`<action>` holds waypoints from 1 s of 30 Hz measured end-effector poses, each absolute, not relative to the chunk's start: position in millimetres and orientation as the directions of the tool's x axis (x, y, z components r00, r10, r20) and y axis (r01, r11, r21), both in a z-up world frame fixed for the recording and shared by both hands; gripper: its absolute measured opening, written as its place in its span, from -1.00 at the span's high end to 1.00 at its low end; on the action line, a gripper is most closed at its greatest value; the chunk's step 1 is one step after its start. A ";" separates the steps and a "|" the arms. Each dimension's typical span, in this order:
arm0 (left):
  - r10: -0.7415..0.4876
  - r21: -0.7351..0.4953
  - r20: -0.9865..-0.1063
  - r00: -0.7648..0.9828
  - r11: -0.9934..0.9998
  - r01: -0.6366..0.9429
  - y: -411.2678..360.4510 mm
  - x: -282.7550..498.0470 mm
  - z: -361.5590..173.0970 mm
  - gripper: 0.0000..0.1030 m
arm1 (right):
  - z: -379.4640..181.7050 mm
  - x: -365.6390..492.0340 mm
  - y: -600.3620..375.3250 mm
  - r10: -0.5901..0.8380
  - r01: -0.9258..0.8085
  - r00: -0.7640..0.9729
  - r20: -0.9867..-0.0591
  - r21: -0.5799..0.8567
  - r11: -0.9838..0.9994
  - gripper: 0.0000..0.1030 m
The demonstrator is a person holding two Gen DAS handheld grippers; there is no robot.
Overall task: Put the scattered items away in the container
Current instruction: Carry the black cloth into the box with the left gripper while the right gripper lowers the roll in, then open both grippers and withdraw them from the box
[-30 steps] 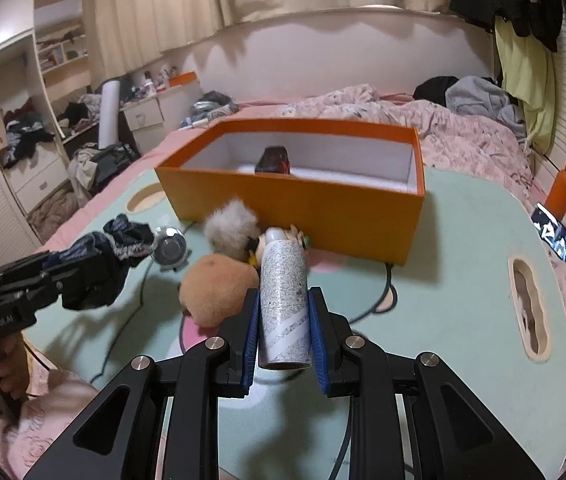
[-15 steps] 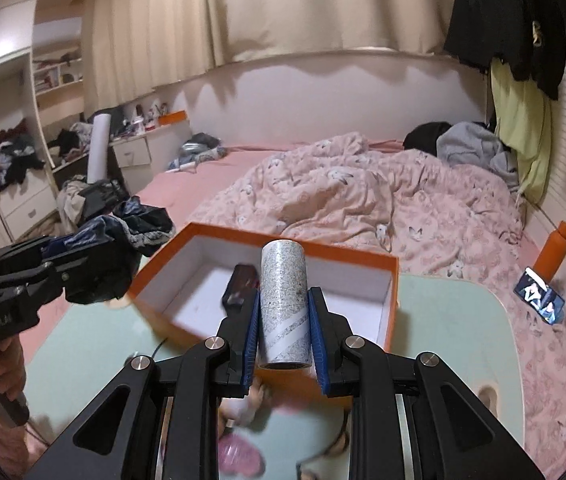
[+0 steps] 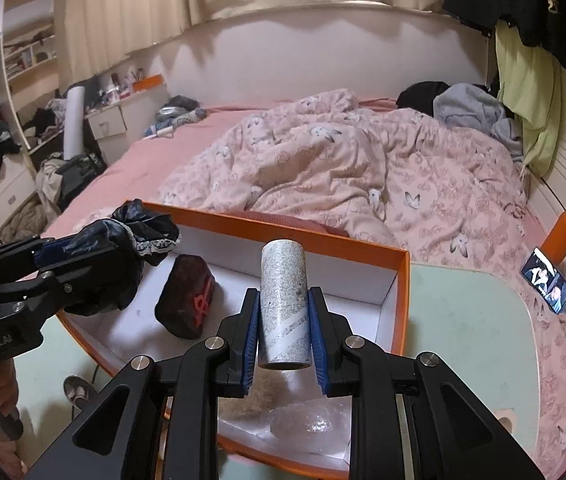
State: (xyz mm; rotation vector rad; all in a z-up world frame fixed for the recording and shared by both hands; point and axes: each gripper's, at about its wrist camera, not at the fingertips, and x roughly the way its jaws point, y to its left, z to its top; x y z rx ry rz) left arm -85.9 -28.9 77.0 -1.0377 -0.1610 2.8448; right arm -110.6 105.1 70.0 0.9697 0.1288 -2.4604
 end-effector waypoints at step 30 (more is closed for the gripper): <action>0.160 -0.178 -0.653 -0.740 -0.983 -0.055 -47.1 26.4 20.3 -0.38 | 17.9 22.6 123.7 -0.490 0.619 -0.516 -0.702 0.090 -0.780 -0.16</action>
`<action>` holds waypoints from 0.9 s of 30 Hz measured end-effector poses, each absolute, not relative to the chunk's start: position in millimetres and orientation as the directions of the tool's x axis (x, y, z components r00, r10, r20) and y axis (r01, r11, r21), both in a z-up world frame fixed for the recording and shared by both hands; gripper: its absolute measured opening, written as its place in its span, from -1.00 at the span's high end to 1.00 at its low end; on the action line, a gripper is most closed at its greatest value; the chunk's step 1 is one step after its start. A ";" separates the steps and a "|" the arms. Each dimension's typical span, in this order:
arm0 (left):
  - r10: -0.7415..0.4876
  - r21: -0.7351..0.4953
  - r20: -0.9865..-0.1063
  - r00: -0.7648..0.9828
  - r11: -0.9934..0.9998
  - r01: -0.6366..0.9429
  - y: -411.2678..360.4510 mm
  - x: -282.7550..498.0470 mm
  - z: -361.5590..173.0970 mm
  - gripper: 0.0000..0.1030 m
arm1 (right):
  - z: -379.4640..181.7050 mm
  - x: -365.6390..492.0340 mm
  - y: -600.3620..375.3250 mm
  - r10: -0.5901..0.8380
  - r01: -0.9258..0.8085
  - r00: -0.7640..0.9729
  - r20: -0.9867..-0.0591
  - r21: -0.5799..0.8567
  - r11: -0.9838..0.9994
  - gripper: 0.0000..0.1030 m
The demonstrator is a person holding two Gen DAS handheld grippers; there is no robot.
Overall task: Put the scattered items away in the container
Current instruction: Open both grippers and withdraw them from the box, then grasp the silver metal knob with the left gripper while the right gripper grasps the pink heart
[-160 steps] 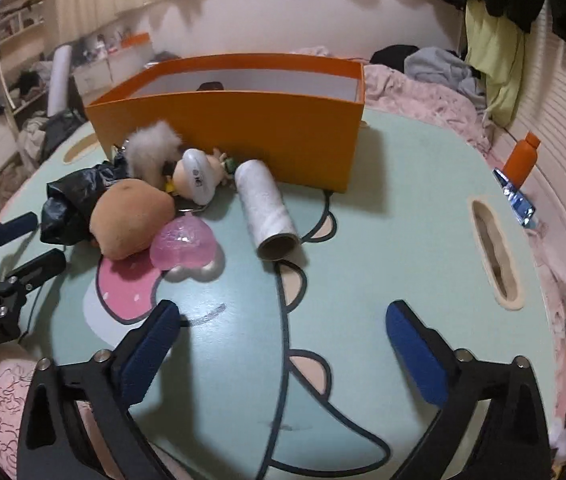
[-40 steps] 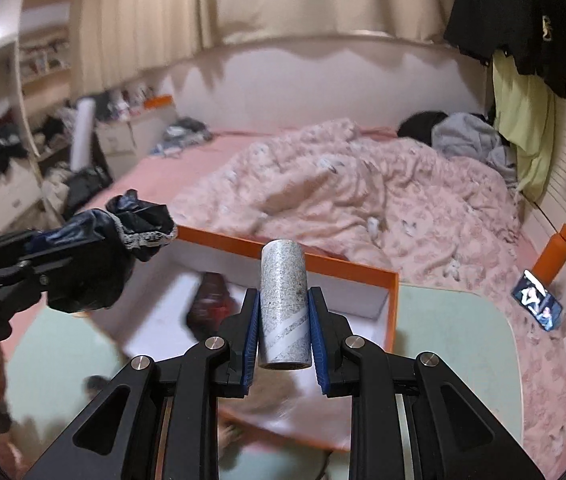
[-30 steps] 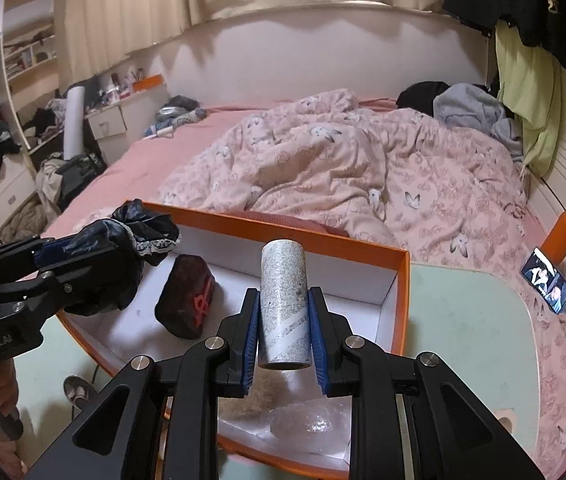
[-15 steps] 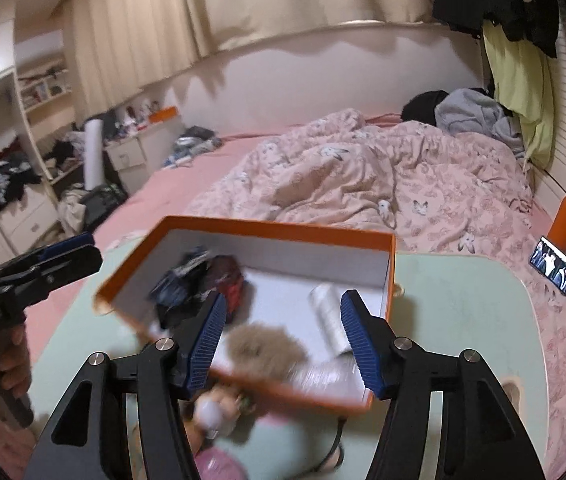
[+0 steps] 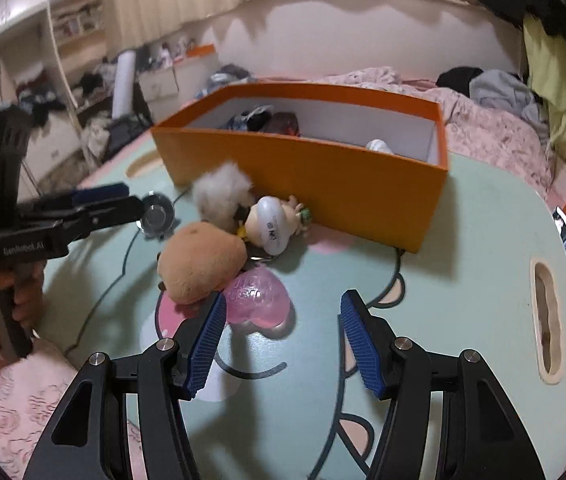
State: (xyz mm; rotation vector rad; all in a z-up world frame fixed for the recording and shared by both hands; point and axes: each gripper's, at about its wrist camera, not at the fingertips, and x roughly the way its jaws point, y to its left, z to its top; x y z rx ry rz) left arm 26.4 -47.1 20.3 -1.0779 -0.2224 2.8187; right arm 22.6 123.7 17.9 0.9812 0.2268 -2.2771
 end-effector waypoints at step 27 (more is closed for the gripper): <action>0.174 -0.239 -0.603 -0.779 -0.970 -0.032 -28.4 57.5 4.3 0.38 | 13.8 36.2 142.0 -0.447 0.507 -0.643 -0.622 0.091 -0.857 0.27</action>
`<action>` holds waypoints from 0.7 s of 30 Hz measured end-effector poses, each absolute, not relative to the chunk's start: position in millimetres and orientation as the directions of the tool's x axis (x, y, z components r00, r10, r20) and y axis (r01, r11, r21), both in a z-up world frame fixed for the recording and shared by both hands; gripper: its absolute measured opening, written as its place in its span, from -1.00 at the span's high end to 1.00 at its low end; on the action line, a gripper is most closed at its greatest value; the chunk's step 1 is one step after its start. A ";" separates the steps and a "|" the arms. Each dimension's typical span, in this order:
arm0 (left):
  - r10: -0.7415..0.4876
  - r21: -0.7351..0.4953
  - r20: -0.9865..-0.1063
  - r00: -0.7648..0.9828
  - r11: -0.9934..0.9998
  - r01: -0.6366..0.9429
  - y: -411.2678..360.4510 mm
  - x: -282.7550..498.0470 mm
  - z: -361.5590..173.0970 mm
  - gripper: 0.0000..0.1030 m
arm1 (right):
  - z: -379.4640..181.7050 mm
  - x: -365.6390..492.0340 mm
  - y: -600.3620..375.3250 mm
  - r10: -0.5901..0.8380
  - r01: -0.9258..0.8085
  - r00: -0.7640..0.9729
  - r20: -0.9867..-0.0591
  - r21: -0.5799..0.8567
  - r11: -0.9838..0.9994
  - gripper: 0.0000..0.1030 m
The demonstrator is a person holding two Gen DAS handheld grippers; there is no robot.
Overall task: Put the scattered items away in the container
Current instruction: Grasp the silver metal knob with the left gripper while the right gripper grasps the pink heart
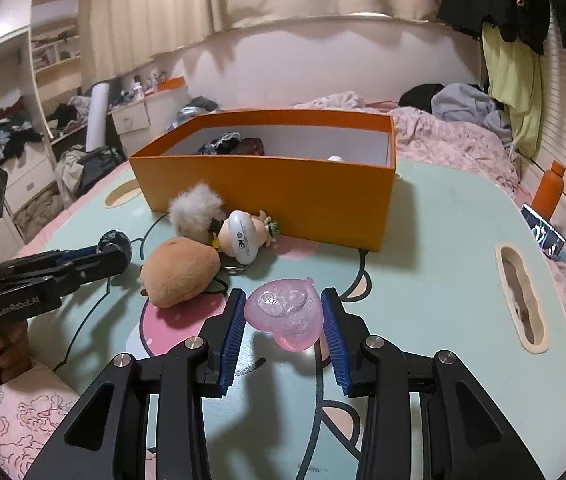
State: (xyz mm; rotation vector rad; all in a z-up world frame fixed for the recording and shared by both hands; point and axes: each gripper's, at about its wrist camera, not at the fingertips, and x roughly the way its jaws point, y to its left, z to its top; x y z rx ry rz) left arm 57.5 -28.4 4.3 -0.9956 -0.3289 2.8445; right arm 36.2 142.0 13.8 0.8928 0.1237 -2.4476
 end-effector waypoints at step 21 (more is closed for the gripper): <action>0.164 -0.228 -0.616 -0.771 -0.973 -0.025 -25.9 57.2 -1.2 0.38 | 10.1 34.4 140.0 -0.445 0.512 -0.624 -0.642 0.094 -0.854 0.27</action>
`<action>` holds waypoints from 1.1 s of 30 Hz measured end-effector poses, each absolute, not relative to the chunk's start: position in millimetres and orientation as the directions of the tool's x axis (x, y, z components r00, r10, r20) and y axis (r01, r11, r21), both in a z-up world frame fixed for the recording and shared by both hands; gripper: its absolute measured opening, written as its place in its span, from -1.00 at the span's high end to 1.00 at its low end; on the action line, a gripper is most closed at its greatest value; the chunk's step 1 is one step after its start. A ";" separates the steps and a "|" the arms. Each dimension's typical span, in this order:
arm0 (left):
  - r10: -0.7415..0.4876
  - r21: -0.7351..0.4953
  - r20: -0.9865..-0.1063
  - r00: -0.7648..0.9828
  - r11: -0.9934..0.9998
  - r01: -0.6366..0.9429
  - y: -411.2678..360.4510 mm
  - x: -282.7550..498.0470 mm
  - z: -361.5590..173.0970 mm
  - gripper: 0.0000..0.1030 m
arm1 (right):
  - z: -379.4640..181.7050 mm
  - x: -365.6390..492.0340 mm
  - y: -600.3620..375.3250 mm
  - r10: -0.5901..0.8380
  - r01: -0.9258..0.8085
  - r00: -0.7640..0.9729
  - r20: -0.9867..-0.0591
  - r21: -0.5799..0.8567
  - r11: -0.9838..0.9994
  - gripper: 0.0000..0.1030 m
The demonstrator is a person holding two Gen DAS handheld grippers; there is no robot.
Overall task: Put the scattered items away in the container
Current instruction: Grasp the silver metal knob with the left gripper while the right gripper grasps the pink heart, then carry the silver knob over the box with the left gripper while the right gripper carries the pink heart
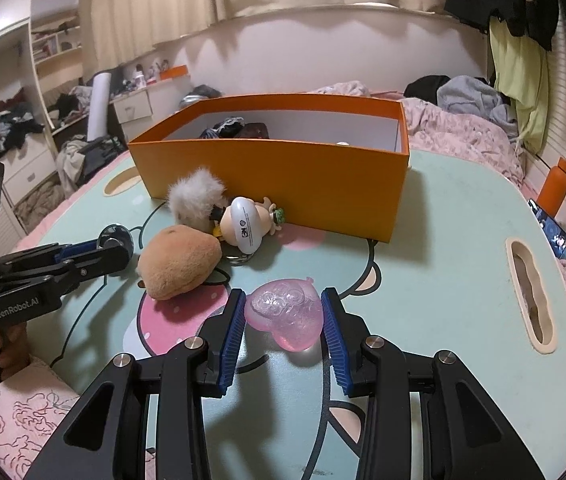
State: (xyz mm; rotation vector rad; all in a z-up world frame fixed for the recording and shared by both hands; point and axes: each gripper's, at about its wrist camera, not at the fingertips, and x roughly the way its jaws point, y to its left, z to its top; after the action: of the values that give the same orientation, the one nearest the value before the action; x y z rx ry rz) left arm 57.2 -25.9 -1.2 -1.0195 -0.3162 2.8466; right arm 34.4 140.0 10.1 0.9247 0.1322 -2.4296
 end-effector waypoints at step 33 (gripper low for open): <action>0.164 -0.227 -0.616 -0.770 -0.974 -0.026 -24.5 56.3 -1.1 0.38 | 5.4 33.3 139.3 -0.443 0.515 -0.614 -0.653 0.095 -0.852 0.27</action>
State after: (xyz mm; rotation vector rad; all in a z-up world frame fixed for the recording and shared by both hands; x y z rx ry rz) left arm 56.3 -24.5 -1.1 -1.0204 -0.3141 2.8461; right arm 33.3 139.3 5.4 0.9411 0.1379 -2.4210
